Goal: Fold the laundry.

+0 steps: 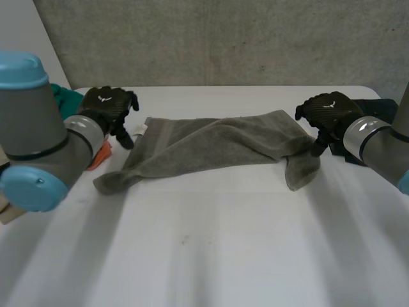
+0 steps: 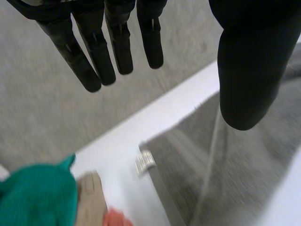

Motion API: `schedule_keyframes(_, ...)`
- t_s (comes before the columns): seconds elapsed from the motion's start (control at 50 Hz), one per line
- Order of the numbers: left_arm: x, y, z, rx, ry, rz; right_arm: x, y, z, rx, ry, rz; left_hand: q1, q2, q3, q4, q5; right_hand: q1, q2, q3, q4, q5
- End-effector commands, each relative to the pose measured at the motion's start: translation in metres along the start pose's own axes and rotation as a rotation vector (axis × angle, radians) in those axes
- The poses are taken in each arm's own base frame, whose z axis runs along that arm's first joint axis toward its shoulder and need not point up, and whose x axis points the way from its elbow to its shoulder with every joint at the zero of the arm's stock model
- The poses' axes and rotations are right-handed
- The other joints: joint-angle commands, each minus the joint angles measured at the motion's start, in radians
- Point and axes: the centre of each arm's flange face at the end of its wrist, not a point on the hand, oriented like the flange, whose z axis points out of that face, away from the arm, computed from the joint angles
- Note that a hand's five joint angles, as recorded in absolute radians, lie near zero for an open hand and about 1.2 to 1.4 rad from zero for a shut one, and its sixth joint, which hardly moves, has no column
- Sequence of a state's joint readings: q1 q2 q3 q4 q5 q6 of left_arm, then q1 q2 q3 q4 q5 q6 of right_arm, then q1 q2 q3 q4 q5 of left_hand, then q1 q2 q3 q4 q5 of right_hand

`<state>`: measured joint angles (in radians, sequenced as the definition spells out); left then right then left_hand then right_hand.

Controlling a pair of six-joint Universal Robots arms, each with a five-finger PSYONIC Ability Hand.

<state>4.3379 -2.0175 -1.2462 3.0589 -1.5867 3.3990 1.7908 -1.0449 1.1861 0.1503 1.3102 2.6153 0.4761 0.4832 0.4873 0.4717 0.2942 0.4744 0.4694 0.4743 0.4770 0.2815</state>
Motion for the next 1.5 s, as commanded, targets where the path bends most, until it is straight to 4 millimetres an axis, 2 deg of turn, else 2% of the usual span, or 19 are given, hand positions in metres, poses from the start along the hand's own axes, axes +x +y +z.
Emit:
schedule_keyframes(0.02, -0.014, 0.024, -0.004, -0.221, 0.008, -0.05, 0.003, -0.001, -0.007, -0.079, 0.001, 0.022, -0.086, -0.094, -0.098, -0.082, -0.079, -0.167, -0.163, -0.167, -0.17, -0.149)
schedule_keyframes(0.16, -0.008, 0.062, 0.016, -0.334, 0.044, -0.056, -0.004, 0.011, 0.0, -0.109, -0.02, 0.024, -0.084, -0.091, -0.095, -0.079, -0.076, -0.291, -0.286, -0.291, -0.294, -0.273)
schedule_keyframes(0.28, -0.009, 0.076, 0.032, -0.34, 0.026, -0.027, -0.009, 0.023, 0.008, -0.13, -0.035, 0.013, -0.022, -0.029, -0.033, -0.018, -0.015, -0.291, -0.286, -0.291, -0.294, -0.273)
schedule_keyframes(0.4, -0.006, 0.088, 0.041, -0.375, 0.027, 0.036, -0.012, 0.036, 0.02, -0.134, -0.035, 0.027, 0.236, 0.229, 0.225, 0.24, 0.243, -0.279, -0.274, -0.279, -0.282, -0.261)
schedule_keyframes(0.52, -0.01, 0.078, 0.038, -0.356, 0.005, 0.058, -0.007, 0.036, 0.036, -0.125, 0.0, 0.122, 0.92, 0.913, 0.908, 0.924, 0.927, -0.209, -0.204, -0.209, -0.211, -0.19)
schedule_keyframes(0.82, -0.018, 0.044, 0.029, -0.228, -0.048, 0.066, -0.015, 0.058, 0.082, -0.174, 0.025, 0.066, 0.92, 0.913, 0.909, 0.925, 0.928, 0.208, 0.213, 0.208, 0.205, 0.226)
schedule_keyframes(0.88, -0.018, 0.043, 0.031, -0.216, -0.048, 0.065, -0.019, 0.061, 0.079, -0.216, -0.004, 0.06, 0.92, 0.913, 0.909, 0.925, 0.928, 0.48, 0.485, 0.48, 0.477, 0.498)
schedule_keyframes(0.9, -0.019, 0.039, 0.031, -0.202, -0.049, 0.065, -0.019, 0.059, 0.074, -0.24, -0.021, 0.063, 0.92, 0.913, 0.909, 0.925, 0.928, 0.83, 0.835, 0.83, 0.827, 0.848)
schedule_keyframes(0.92, -0.018, 0.038, 0.032, -0.194, -0.049, 0.066, -0.019, 0.058, 0.071, -0.25, -0.027, 0.067, 0.92, 0.913, 0.909, 0.925, 0.928, 0.921, 0.926, 0.921, 0.918, 0.939)
schedule_keyframes(1.02, -0.018, 0.018, 0.037, -0.112, -0.064, 0.068, -0.023, 0.047, 0.04, -0.341, -0.1, 0.086, 0.92, 0.913, 0.909, 0.925, 0.928, 0.922, 0.927, 0.922, 0.919, 0.94)
schedule_keyframes(1.08, -0.021, -0.003, 0.038, -0.04, -0.086, 0.063, -0.033, 0.034, 0.003, -0.39, -0.191, 0.109, 0.92, 0.913, 0.909, 0.925, 0.928, 0.922, 0.927, 0.922, 0.919, 0.94)
schedule_keyframes(1.16, -0.021, -0.032, 0.035, 0.055, -0.102, 0.063, -0.061, 0.017, -0.046, -0.376, -0.359, 0.104, 0.92, 0.913, 0.909, 0.925, 0.928, 0.922, 0.927, 0.922, 0.919, 0.94)
schedule_keyframes(1.18, -0.019, -0.042, 0.033, 0.088, -0.098, 0.062, -0.08, 0.015, -0.064, -0.368, -0.446, 0.09, 0.92, 0.913, 0.909, 0.925, 0.928, 0.922, 0.927, 0.922, 0.919, 0.94)
schedule_keyframes(1.26, -0.011, -0.066, 0.026, 0.162, -0.086, 0.068, -0.121, 0.014, -0.098, -0.365, -0.598, 0.03, 0.92, 0.913, 0.909, 0.925, 0.928, 0.922, 0.927, 0.922, 0.919, 0.94)
schedule_keyframes(1.28, -0.01, -0.071, 0.025, 0.175, -0.085, 0.068, -0.124, 0.014, -0.099, -0.369, -0.601, 0.021, 0.92, 0.913, 0.909, 0.925, 0.928, 0.776, 0.781, 0.776, 0.774, 0.795)
schedule_keyframes(1.3, -0.007, -0.078, 0.021, 0.196, -0.079, 0.07, -0.12, 0.013, -0.097, -0.367, -0.562, 0.008, 0.92, 0.913, 0.909, 0.925, 0.928, 0.211, 0.216, 0.211, 0.208, 0.229)
schedule_keyframes(1.34, -0.005, -0.086, 0.017, 0.216, -0.077, 0.069, -0.109, 0.009, -0.089, -0.35, -0.489, -0.002, 0.92, 0.913, 0.909, 0.925, 0.928, -0.134, -0.129, -0.134, -0.137, -0.116)
schedule_keyframes(1.44, -0.001, -0.109, -0.003, 0.277, -0.055, 0.079, -0.057, -0.018, -0.062, -0.246, -0.249, 0.027, 0.92, 0.913, 0.909, 0.925, 0.928, -0.232, -0.227, -0.232, -0.235, -0.214)
schedule_keyframes(1.5, 0.001, -0.119, -0.015, 0.308, -0.035, 0.078, -0.046, -0.027, -0.054, -0.21, -0.222, 0.078, 0.92, 0.913, 0.909, 0.925, 0.928, -0.232, -0.227, -0.232, -0.235, -0.214)
